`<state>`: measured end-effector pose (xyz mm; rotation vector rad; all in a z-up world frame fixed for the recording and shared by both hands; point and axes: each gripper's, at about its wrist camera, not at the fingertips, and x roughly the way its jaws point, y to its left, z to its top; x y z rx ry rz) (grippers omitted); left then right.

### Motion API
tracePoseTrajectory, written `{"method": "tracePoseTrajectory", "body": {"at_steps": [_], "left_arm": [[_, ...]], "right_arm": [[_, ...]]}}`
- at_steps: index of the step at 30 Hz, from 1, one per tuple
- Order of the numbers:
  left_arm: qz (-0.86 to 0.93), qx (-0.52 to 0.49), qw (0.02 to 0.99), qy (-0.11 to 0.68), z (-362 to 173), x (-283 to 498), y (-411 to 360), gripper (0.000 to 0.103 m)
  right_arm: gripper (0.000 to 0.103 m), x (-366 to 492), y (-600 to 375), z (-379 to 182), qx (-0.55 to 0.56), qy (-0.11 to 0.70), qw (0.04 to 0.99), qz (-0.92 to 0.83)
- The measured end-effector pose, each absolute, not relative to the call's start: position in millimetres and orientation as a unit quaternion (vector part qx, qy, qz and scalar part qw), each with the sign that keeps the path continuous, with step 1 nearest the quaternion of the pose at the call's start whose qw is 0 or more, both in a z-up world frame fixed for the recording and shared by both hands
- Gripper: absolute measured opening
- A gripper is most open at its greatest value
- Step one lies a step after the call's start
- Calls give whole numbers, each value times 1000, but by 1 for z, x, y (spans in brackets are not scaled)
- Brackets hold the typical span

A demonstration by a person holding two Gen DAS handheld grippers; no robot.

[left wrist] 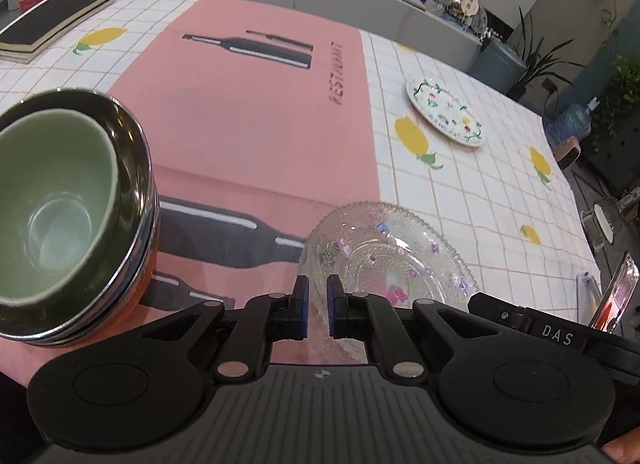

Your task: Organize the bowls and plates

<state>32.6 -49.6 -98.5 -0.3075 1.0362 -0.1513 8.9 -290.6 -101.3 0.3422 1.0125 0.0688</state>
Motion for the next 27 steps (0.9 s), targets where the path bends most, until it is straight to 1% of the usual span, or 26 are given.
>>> {"method": "tracePoseTrajectory", "body": {"at_steps": [14,21,25,27], "left_arm": [[-66,-121,854,503,-109,35,-55,9],[-66,-102,856,503,-107,34,-58,9],[-66,-74,860,501,-107,33,-64,10],[-67,-64,863,498,-107,33,-66,12]], "right_arm": [[2,10,-287,-107,142,486,862,26],[2,11,-285,-107,136,487,862,27],[4,11,-285,-107,137,486,863,27],[7,10,-284,-105,133,483,865,26]]}}
